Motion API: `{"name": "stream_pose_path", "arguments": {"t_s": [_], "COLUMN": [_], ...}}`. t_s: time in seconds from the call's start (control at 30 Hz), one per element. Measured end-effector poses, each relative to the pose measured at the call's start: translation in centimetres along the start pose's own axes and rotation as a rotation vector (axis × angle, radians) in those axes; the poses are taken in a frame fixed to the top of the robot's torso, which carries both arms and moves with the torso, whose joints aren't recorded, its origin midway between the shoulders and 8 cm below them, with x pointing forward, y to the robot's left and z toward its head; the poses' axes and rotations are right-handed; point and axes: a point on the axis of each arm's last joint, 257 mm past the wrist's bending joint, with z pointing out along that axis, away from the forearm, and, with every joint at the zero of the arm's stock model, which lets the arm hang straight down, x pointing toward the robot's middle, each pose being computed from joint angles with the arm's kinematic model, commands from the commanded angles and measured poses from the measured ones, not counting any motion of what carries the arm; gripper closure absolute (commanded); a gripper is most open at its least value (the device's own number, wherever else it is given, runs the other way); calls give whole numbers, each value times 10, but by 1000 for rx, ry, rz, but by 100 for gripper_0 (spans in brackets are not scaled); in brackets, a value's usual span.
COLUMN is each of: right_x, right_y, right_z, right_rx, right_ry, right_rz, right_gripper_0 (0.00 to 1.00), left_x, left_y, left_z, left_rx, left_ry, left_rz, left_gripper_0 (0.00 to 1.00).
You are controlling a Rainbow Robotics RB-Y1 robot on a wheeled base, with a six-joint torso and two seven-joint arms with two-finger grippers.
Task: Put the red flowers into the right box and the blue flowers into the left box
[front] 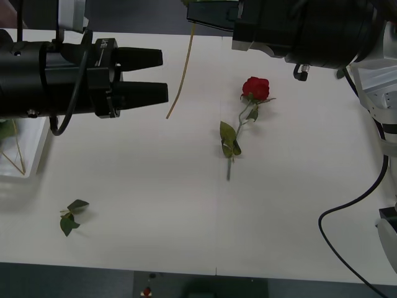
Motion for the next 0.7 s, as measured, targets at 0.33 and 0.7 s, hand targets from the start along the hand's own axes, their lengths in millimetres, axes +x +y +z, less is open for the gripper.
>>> {"name": "stream_pose_path", "arguments": {"t_s": [0.33,0.7], "right_x": [0,0], "right_y": [0,0], "right_z": [0,0], "right_rx": [0,0], "right_ry": [0,0], "right_rz": [0,0], "right_gripper_0": [100,100], "left_x": [1,13], "left_y": [9,18], "left_z": [26,37], "left_rx": [5,12], "left_ry": [32,62], "left_rz": [-110,-167], "left_gripper_0": [0,100]}}
